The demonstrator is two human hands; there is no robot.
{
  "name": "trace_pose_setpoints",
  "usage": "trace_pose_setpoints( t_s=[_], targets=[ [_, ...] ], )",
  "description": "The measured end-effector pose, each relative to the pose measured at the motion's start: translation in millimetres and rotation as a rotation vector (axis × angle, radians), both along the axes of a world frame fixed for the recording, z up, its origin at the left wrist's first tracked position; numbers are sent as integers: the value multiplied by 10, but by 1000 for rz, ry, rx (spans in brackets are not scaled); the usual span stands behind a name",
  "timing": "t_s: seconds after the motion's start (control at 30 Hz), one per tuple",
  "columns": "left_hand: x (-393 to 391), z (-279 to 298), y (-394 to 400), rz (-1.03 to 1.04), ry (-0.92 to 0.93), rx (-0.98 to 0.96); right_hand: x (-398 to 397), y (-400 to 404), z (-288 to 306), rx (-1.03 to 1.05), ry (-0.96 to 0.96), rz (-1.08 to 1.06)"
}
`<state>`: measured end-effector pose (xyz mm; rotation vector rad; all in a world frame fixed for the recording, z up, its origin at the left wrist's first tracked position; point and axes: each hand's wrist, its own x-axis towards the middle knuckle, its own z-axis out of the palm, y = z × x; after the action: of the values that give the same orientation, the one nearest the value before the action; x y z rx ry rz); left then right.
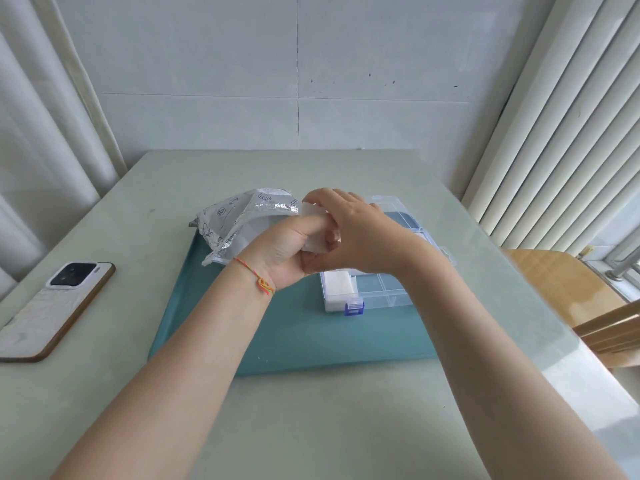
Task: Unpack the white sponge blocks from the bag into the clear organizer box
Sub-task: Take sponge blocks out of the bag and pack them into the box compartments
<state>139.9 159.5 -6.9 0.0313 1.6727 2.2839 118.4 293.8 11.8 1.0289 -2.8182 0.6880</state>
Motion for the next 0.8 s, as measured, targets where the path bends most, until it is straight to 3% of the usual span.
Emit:
trace_pose_setpoints(
  t_s=[0.2,0.37,0.5,0.63,0.8],
  targets=[
    [8,16,-1,-75,-4,43,-38,11,2,29,73,-58],
    [-39,-41,-14,-33,-17,37,-18,80,33,15,-92,1],
    [-61,-85,-21,23,5,17,-62,154,107,-164,-264,14],
    [-63,-107,-50,-61,74,-20,-62,187,143,-331,-415,-13],
    [-42,-105,-34,-66,106,-126,-124,176,84,-338,-312,-68]
  ],
)
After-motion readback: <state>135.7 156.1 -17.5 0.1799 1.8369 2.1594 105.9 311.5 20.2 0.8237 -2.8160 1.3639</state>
